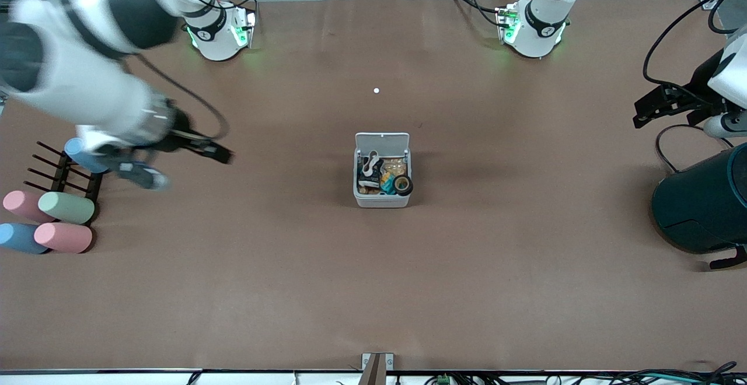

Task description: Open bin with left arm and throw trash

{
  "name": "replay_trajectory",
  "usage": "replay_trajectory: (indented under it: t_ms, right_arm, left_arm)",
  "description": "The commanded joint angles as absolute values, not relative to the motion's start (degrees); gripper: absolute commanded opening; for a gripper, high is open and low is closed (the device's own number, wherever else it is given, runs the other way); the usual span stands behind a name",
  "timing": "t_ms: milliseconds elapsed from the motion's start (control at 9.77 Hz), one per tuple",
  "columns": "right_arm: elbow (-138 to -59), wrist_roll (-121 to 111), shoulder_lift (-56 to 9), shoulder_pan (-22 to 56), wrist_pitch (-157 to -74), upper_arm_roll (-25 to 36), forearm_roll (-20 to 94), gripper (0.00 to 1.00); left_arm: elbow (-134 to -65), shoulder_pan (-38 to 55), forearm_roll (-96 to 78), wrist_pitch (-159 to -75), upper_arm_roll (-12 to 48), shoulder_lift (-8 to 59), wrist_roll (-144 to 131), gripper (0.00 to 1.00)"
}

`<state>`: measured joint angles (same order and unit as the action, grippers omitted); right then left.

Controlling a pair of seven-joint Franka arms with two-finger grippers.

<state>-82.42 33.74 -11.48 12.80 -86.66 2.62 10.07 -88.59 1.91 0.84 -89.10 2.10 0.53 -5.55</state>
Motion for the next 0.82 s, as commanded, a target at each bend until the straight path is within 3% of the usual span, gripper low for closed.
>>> replay_trajectory:
  t_ms: [0, 205, 512, 717]
  right_arm:
    - [-84.99, 18.97, -7.93, 4.08, -82.47, 1.41, 10.2, 0.87]
    - [-85.25, 7.61, -5.46, -0.6, -79.99, 1.41, 6.87, 0.96]
    - [-91.02, -0.76, 2.77, -1.84, -79.19, 1.49, 3.97, 0.99]
    - [-90.27, -1.67, 3.43, -2.02, -79.28, 1.49, 3.08, 0.99]
  left_arm:
    - [-87.28, 1.76, -0.17, -88.42, 1.93, 0.97, -4.22, 1.0]
    - [-87.28, 1.76, -0.18, -88.42, 1.93, 1.05, -4.13, 1.0]
    - [-87.28, 1.76, -0.53, -88.42, 1.93, 1.05, -4.22, 1.0]
    - [-87.28, 1.76, -0.44, -88.42, 1.93, 1.14, -4.31, 1.0]
